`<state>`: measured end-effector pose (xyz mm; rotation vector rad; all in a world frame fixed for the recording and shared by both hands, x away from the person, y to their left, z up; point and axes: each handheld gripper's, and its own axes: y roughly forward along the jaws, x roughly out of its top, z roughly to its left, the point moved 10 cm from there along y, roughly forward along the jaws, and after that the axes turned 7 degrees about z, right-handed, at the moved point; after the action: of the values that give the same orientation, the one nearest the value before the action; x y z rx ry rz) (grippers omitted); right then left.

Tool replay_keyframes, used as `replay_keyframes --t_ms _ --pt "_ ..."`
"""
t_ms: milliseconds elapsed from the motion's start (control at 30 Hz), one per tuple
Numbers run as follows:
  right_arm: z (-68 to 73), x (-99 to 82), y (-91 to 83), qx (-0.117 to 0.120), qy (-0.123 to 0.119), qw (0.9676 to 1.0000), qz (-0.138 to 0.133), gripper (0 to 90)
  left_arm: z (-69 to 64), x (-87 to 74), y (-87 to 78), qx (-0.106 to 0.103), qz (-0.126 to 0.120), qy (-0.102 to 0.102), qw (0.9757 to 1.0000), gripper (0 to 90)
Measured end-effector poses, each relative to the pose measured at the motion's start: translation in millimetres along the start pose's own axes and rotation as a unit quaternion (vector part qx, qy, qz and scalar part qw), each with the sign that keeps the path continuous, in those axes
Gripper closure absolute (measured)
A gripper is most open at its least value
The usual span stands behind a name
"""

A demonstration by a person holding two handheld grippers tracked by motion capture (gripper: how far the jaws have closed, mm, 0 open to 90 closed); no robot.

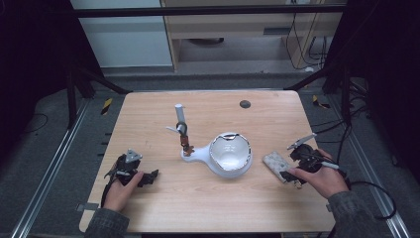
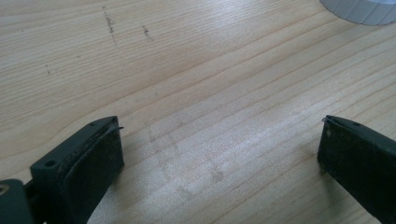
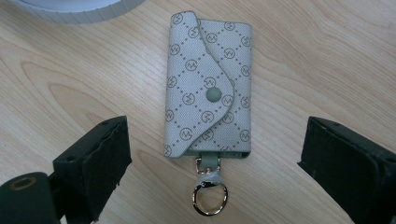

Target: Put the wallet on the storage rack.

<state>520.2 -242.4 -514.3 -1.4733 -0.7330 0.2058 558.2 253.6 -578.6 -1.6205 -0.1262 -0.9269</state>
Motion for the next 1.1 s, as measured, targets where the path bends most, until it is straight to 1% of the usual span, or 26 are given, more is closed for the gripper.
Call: replay_keyframes --t_ms 133,200,333,367,533,600,800,1033,1067,1100 --pt "2.3 -0.9 4.5 0.004 0.001 1.0000 0.003 7.3 -0.1 0.0 0.0 0.000 0.000 0.000 1.0000 0.0" --pt "3.1 -1.1 7.1 0.006 0.006 0.9999 0.006 6.9 -0.2 -0.1 0.0 -0.001 0.000 0.001 1.0000 0.0" --pt "5.0 -1.2 11.1 0.010 0.004 0.9999 0.011 6.0 -0.2 -0.1 0.0 -0.001 0.000 0.001 1.0000 0.0" --pt "6.1 -1.4 12.8 0.014 0.002 0.9998 0.013 6.2 -0.3 -0.1 0.0 -0.001 0.000 0.001 1.0000 0.0" --pt "6.2 -0.8 20.1 0.012 -0.002 0.9996 0.025 10.2 -0.6 0.0 0.1 -0.001 -0.001 -0.001 1.0000 0.0" --pt "5.1 0.5 22.5 0.009 0.001 0.9996 0.027 11.1 -0.7 0.0 0.1 -0.001 -0.001 -0.001 1.0000 0.0" --pt "3.8 3.2 35.2 0.015 0.002 0.9989 0.044 13.1 -0.9 -0.1 0.0 -0.002 -0.001 0.000 1.0000 0.0" --pt "2.2 2.7 43.8 0.025 0.008 0.9982 0.054 15.2 -1.2 -0.2 0.0 -0.003 -0.001 0.000 1.0000 0.0" --pt "1.2 2.3 45.2 0.022 0.008 0.9982 0.055 15.3 -1.2 -0.2 0.0 -0.003 -0.001 0.000 1.0000 0.0" --pt "1.3 1.9 45.8 0.024 0.010 0.9981 0.057 15.6 -1.2 -0.2 0.0 -0.003 -0.001 0.000 1.0000 0.0"
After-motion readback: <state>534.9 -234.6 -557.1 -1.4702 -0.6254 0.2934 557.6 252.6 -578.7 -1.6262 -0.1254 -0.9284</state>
